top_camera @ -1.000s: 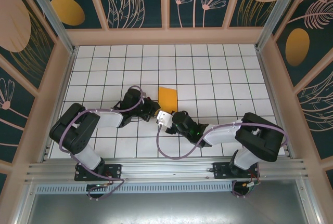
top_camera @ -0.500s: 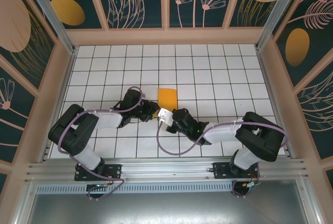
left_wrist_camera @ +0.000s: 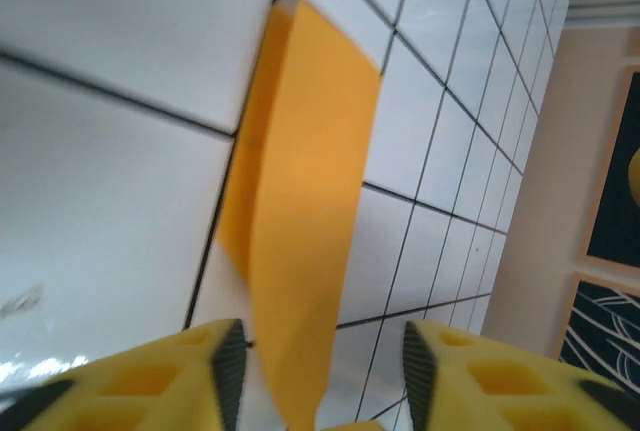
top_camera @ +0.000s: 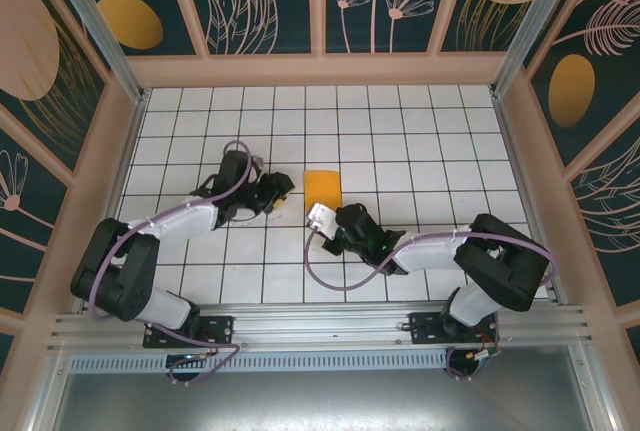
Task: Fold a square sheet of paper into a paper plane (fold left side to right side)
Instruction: Third fold the triangle at the center of the table.
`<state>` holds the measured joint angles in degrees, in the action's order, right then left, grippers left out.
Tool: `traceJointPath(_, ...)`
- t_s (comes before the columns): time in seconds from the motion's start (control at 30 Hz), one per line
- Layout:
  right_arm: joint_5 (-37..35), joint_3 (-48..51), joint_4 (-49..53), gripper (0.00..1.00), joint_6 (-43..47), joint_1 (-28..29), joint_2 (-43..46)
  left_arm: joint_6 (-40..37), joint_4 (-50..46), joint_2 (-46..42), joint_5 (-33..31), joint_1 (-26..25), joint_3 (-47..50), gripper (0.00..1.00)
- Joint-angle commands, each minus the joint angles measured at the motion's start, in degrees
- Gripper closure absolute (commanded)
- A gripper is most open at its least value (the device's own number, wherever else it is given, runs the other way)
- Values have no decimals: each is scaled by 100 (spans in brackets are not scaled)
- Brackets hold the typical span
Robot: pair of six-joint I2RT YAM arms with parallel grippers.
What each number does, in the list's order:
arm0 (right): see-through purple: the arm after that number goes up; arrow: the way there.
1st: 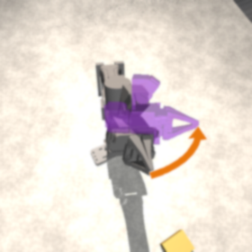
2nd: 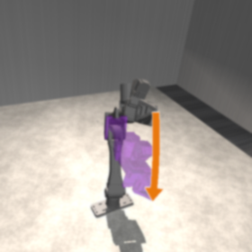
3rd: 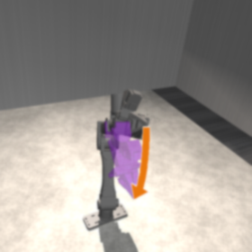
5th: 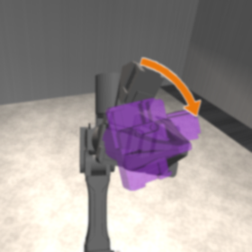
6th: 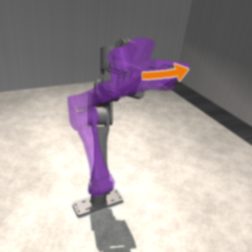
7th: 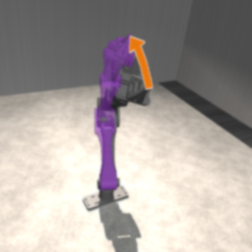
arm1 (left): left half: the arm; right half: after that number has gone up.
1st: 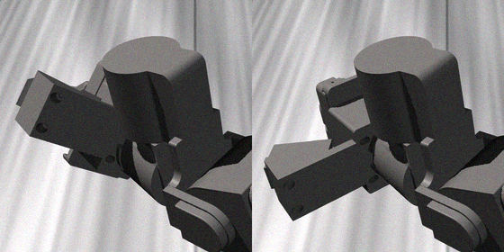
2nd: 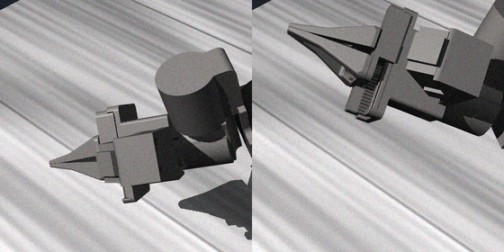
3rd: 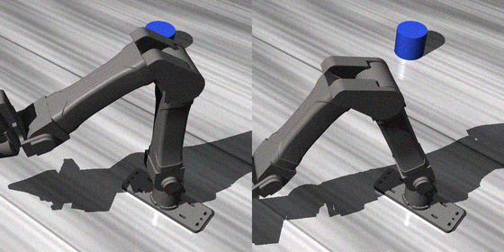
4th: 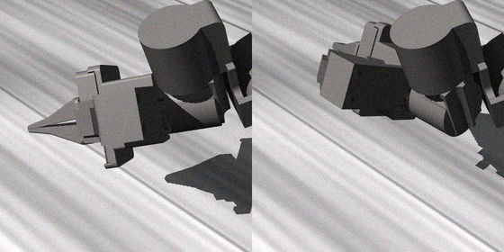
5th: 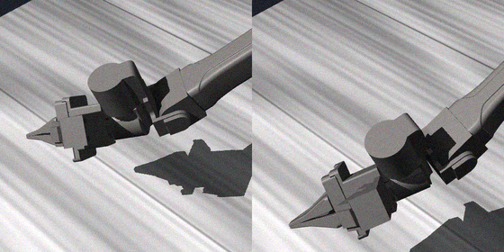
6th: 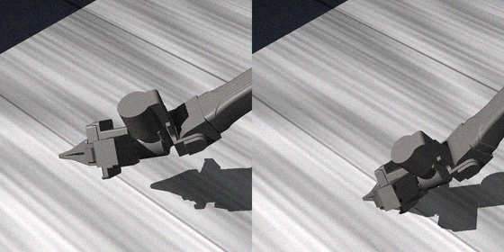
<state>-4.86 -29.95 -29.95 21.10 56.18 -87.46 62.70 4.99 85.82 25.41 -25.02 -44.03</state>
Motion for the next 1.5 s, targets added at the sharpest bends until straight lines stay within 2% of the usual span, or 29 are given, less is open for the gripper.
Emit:
traceJointPath(0.0,327,23,51,100,-354,-97,124,-1033,-523,567,249,1,-804,64)
traceJointPath(0.27,375,20,58,100,-609,-195,37,-1530,-466,2483,1083,-292,-2352,75)
traceJointPath(0.5,785,-28,112,100,-879,-367,10,-1757,-691,3458,1013,-476,-3006,78)
traceJointPath(1.07,2314,-391,682,100,-1961,-1562,-268,-1910,-728,3920,716,-483,-2760,80)
traceJointPath(1.47,2517,-847,881,100,-2388,-2027,-754,-1885,-710,3907,687,-491,-2741,80)
